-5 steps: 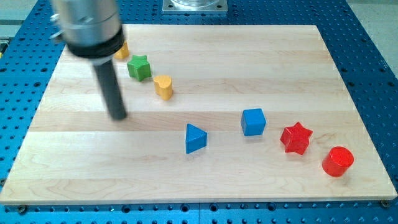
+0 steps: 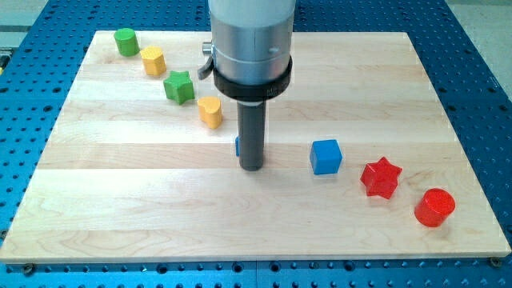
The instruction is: Place the triangle at the center of the board
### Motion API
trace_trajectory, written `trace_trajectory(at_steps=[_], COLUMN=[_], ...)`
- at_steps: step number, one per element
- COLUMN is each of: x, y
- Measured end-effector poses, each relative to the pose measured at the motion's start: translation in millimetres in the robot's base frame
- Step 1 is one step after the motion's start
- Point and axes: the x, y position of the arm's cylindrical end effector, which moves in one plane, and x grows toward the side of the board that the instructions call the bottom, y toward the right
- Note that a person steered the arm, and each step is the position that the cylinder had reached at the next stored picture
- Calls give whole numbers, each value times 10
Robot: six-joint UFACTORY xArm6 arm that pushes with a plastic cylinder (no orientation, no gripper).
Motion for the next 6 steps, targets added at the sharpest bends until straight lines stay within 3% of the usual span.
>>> trace_trajectory(at_steps=[5, 6], x=[-265, -294], y=[-321, -884])
